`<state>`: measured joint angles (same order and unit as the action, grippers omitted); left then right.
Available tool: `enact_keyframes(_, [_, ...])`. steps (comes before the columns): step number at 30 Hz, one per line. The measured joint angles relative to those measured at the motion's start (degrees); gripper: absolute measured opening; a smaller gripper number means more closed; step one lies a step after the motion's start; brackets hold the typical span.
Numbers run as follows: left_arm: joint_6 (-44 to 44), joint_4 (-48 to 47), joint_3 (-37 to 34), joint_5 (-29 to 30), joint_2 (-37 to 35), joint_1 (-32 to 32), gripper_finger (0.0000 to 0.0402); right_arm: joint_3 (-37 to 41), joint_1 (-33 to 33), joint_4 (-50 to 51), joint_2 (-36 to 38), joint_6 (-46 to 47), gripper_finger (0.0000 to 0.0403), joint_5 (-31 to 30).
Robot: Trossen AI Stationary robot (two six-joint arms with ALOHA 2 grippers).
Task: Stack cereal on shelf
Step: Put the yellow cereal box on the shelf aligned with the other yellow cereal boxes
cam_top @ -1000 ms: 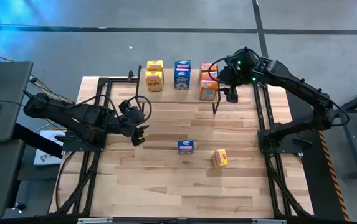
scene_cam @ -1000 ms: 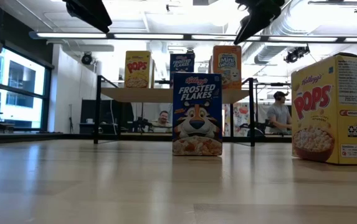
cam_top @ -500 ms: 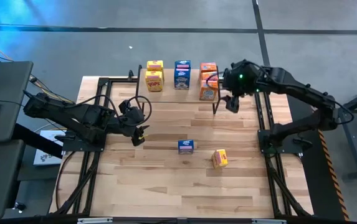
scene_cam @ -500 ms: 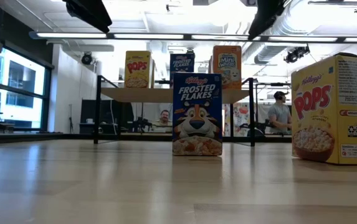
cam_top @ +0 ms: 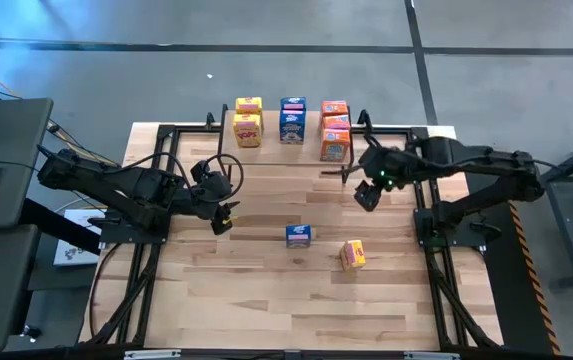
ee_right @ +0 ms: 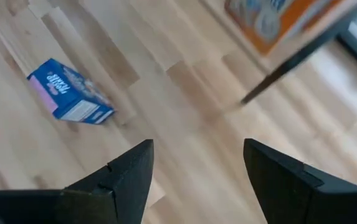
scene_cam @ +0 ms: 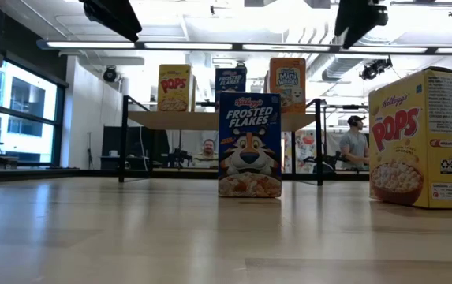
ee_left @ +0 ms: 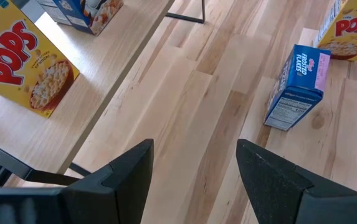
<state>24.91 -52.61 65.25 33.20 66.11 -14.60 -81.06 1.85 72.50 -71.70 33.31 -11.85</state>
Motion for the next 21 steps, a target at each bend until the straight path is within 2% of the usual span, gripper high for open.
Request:
enact_keyframes(14, [0.01,0.00,0.00,0.00,0.00,0.01,0.0221,7.06,-13.54,-0.51,-0.02,27.92,0.0241,-0.20])
enact_keyframes(21, [0.00,0.01,0.00,-0.01,0.01,0.00,0.0221,7.65,-21.56,-0.55,-1.73,40.58,0.0241,-3.12])
